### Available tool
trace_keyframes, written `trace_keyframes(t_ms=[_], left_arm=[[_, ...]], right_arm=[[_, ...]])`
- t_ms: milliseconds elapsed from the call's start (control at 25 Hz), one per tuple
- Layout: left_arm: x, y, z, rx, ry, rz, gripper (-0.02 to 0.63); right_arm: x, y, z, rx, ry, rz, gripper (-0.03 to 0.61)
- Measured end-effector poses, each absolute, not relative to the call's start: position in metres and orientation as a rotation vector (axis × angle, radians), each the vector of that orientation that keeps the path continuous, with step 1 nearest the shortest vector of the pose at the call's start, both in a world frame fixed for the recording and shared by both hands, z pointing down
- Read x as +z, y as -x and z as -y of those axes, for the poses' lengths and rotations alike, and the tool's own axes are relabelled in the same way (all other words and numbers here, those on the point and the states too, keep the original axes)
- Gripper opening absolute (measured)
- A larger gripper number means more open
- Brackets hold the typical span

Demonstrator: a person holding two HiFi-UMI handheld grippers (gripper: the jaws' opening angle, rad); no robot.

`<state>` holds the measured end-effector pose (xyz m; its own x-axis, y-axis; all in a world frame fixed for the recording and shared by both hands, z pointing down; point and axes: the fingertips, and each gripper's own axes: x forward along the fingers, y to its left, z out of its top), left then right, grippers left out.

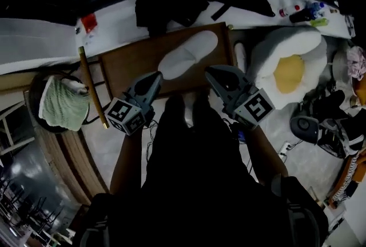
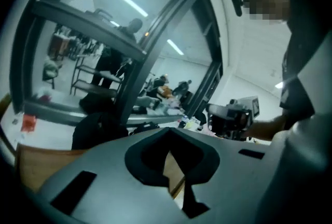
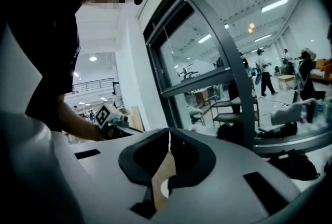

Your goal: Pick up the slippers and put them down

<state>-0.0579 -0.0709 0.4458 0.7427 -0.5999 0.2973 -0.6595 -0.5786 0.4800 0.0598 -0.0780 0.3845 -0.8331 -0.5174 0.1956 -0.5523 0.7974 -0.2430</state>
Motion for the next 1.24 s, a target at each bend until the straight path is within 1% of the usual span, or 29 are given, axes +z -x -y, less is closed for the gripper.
trace_keyframes(t_ms=[120, 240, 400, 480, 880, 1080, 1240], left_arm=[[0.382, 0.045, 0.057, 0.102, -2.493, 0.798, 0.012], [0.336, 0.042, 0.046, 0.089, -2.586, 0.678, 0.012], [0.286, 0.051, 0.052, 0.012, -2.712, 0.67, 0.012], [0.273, 0.059, 0.051, -0.009, -2.747, 0.677, 0.012], [0.265, 0.088, 0.066, 0.054, -2.843, 0.681, 0.012], [0.274, 0.094, 0.079, 0.073, -2.872, 0.63, 0.012], [0.284, 0.101, 0.087, 0.051, -2.859, 0.651, 0.012]], right_arm=[[0.359, -0.028, 0.067, 0.398, -0.725, 2.905, 0.026], [0.33, 0.002, 0.058, 0.375, -0.624, 2.95, 0.025], [0.294, 0.033, 0.057, 0.232, -0.467, 3.041, 0.025], [0.286, 0.04, 0.06, 0.194, -0.464, 3.047, 0.025], [0.26, 0.044, 0.093, 0.109, -0.669, 2.998, 0.025], [0.275, 0.039, 0.104, 0.089, -0.77, 2.963, 0.025], [0.28, 0.046, 0.107, 0.146, -0.794, 2.973, 0.025]])
